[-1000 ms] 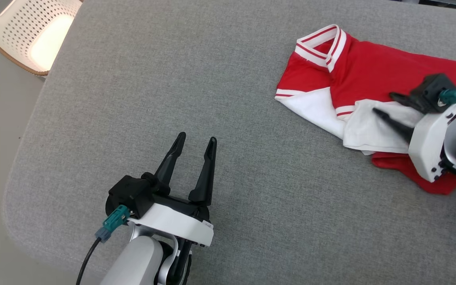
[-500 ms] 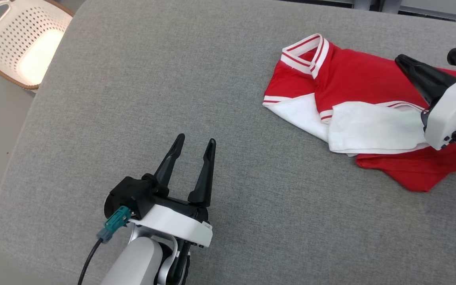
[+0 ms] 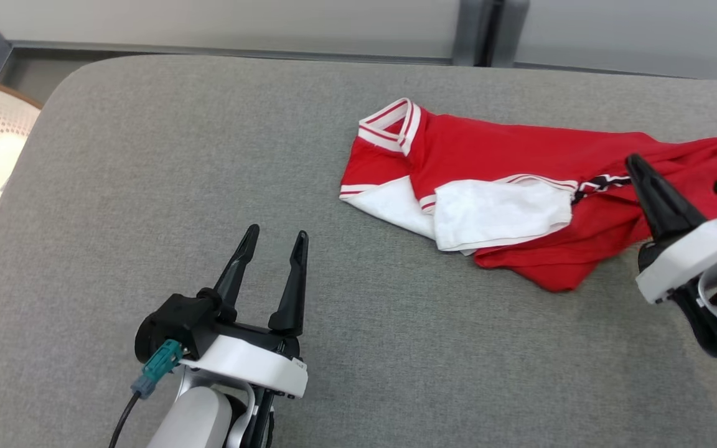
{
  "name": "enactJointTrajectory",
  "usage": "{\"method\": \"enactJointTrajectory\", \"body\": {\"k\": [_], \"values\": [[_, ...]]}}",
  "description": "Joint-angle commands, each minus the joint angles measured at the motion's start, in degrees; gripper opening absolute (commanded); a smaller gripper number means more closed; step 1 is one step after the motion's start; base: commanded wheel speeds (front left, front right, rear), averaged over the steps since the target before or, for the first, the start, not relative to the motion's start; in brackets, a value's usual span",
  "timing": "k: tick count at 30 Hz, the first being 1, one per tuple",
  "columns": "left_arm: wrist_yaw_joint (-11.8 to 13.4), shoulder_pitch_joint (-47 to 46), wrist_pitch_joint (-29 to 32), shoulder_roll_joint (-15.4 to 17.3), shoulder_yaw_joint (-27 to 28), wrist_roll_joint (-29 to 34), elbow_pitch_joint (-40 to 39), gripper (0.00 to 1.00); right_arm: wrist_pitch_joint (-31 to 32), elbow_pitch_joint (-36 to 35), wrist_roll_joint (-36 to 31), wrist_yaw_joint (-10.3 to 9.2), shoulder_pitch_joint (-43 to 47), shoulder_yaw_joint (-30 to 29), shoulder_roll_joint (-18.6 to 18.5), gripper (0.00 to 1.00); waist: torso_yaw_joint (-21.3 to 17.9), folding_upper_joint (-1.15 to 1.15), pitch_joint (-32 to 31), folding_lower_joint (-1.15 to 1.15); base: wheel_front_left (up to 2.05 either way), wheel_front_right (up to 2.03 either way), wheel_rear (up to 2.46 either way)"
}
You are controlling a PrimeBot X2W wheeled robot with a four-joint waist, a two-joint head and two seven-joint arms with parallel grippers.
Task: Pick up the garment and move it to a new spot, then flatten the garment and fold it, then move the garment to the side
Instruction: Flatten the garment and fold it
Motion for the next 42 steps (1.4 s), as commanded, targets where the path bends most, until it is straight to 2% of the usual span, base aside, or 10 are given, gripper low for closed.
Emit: {"method": "enactJointTrajectory", "body": {"k": [1,8,12,13,14,15,23,27,34,42], "values": [[-0.3,0.6,-0.1,0.3,0.8,0.8,0.0,1.00,-0.6,-0.3,-1.0,-0.10,2.8,-2.3,1.1,0.00,-2.6,0.00,-2.3,0.00,0.00,0.00,0.00],[-0.9,2.7,-0.1,0.3,2.9,1.4,0.0,1.00,-0.8,-6.5,-10.1,-0.10,17.2,-16.7,8.1,0.00,-6.2,0.00,-4.3,0.00,0.00,0.00,0.00],[-1.2,3.8,-0.1,0.3,4.0,1.7,0.6,1.00,-0.8,-9.4,-14.0,-0.09,23.7,-21.7,12.5,0.00,-7.8,0.00,-5.4,0.00,0.00,0.00,0.00],[-1.3,4.0,-0.1,0.3,4.2,1.9,0.7,1.00,-0.8,-9.6,-14.8,-0.09,24.9,-22.4,13.1,0.39,-8.0,0.00,-5.7,0.00,0.00,0.00,0.00],[-1.4,4.2,-0.1,0.3,4.3,2.0,0.9,1.00,-0.8,-9.9,-15.8,-0.10,25.7,-23.0,13.6,0.93,-8.2,0.00,-5.9,0.00,0.00,0.00,0.00],[-1.5,4.4,-0.1,0.2,4.5,2.0,1.0,1.00,-0.7,-10.3,-16.3,-0.10,26.3,-23.7,14.2,1.00,-8.3,0.00,-6.0,0.00,0.00,0.00,0.00],[-1.7,3.1,-0.1,0.3,4.7,1.9,1.1,1.00,1.3,-13.1,-21.9,-0.09,28.2,-28.9,16.8,1.00,-8.1,0.00,-5.2,0.00,0.00,0.00,0.00],[-1.5,2.8,-0.1,0.3,4.1,1.6,1.0,1.00,4.0,-14.9,-21.9,-0.08,26.7,-28.4,16.5,1.00,-7.6,0.00,-4.1,0.00,0.00,0.00,0.00],[-1.4,1.0,-0.1,0.3,2.3,1.2,1.3,1.00,12.2,-16.1,-15.8,-0.07,20.9,-25.9,15.9,1.00,-5.7,0.00,-0.8,0.00,0.00,0.00,0.00],[-1.0,-1.2,-0.1,0.3,-0.5,-0.2,1.4,1.00,21.2,-12.7,-6.5,-0.06,14.3,-24.7,13.9,1.00,-2.2,0.00,2.7,0.00,0.00,0.00,0.00]]}}
